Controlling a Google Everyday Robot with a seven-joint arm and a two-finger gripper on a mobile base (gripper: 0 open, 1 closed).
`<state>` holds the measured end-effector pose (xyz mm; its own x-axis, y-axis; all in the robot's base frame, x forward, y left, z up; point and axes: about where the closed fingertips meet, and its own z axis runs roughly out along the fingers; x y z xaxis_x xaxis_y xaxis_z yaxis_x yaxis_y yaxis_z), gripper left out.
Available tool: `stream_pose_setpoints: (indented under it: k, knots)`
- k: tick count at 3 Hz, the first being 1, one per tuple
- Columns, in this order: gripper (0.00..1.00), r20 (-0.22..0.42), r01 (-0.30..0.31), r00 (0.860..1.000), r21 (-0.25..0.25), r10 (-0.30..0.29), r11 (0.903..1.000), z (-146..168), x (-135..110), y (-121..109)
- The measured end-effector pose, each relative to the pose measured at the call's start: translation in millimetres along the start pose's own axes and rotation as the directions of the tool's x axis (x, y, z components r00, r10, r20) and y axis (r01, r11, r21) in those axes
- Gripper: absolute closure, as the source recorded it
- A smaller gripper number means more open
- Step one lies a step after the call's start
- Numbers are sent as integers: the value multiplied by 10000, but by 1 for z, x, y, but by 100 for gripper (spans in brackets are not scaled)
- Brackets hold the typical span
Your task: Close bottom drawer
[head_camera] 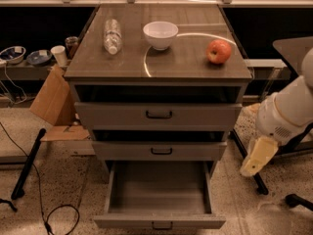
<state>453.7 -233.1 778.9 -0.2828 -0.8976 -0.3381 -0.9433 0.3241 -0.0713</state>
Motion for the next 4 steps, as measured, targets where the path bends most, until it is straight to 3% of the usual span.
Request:
stream_pose_setpoints:
  k: [2,3,4]
  knots:
    - [0,-259,-1346,9908,-911,1328,9867,105,48,35]
    - [0,-111,-1501,9886,-1215,1498,9812,150,65,63]
    - [0,348,-1038,9935,-1194,1087,9874,191,77,90]
